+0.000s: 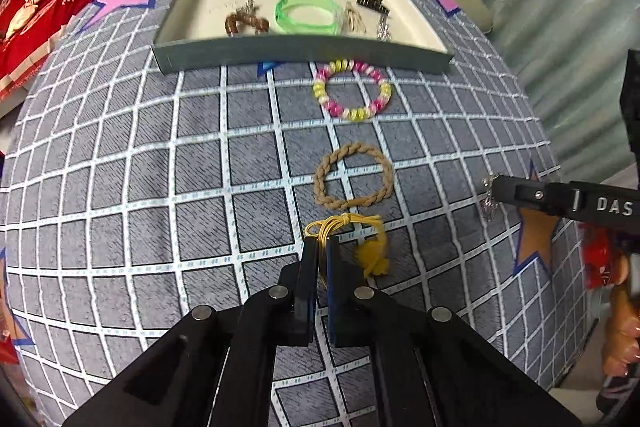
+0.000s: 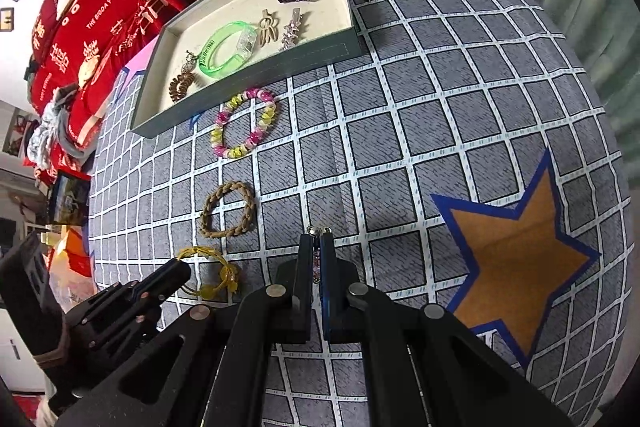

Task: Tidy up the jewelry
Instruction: 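Lift the hair tie with the left tool while the right tool lifts the pendant, then lower the hair tie into the tray with the left tool while the right tool releases the pendant there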

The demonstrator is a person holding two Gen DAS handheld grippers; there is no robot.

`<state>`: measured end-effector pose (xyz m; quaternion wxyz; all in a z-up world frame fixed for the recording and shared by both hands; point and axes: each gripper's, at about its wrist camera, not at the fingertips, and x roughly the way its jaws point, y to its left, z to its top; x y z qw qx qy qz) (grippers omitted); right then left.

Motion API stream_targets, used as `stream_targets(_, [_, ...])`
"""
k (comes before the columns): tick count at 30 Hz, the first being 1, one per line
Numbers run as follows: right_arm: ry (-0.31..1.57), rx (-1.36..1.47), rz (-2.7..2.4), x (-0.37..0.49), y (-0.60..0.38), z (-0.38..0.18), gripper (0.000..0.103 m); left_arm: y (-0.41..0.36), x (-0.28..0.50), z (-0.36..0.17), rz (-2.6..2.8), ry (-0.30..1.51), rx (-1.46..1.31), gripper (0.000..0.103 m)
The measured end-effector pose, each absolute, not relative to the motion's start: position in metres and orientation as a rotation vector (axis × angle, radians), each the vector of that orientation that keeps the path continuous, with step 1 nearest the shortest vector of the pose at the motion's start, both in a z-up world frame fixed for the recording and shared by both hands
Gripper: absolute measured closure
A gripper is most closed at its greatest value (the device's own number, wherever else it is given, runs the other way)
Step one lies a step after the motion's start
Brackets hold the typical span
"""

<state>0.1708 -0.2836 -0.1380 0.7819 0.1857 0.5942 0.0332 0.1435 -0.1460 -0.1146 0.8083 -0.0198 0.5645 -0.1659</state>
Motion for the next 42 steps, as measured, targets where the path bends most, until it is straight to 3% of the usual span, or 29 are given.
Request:
stream_targets(12, [1.235,0.401,0.106,0.182,-0.285,-0.115,0.100,-0.121,0.139,-0.066,-0.369,1.132,-0.102,0.089])
stream_targets(28, [1.173,0.381,0.161,0.241,-0.290,-0.086,0.100,-0.123,0.194,-0.021,-0.350,1.009,-0.110,0.089])
stream_targets(42, [1.154,0.354,0.206,0.308,-0.288,-0.083,0.100,-0.125,0.264,-0.019,-0.295,0.966,-0.101,0.089])
